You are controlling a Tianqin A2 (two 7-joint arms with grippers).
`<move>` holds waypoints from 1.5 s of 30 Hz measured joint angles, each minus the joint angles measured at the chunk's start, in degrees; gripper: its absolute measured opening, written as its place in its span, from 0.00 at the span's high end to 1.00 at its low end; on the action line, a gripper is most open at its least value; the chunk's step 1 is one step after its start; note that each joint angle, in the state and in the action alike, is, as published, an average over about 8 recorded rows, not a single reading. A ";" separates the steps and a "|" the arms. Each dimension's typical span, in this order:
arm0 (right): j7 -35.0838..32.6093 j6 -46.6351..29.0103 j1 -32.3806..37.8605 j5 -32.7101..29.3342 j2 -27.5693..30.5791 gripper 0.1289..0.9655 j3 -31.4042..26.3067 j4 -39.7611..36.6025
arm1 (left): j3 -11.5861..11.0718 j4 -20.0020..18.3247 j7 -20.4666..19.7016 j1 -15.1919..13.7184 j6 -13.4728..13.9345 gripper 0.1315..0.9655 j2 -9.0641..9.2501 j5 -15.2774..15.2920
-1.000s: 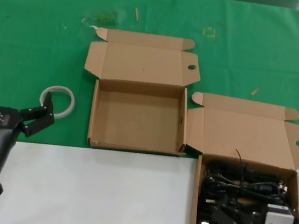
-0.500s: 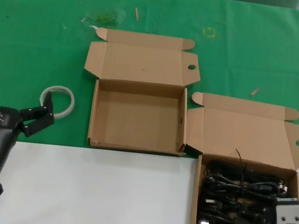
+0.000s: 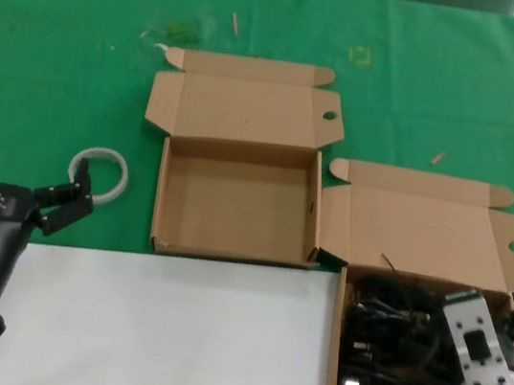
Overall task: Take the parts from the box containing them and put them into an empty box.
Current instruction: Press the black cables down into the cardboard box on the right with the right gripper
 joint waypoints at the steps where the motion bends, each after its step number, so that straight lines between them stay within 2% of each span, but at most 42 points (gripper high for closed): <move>1: -0.47 -0.08 0.72 0.04 0.00 0.00 -0.34 -0.85 | 0.00 0.00 0.00 0.00 0.00 0.00 0.00 0.00; 13: -4.12 0.37 5.09 0.15 0.29 0.00 -3.07 -7.12 | 0.00 0.00 -0.04 0.00 0.00 0.00 0.00 0.01; 29: -3.90 1.82 2.60 0.16 0.82 0.00 -4.34 -4.38 | 0.00 0.00 -0.02 0.00 0.00 0.00 0.00 0.02; 45: -2.71 -2.13 4.27 0.16 0.81 0.03 -4.18 -7.76 | 0.00 0.00 -0.02 0.00 0.00 0.00 0.00 0.02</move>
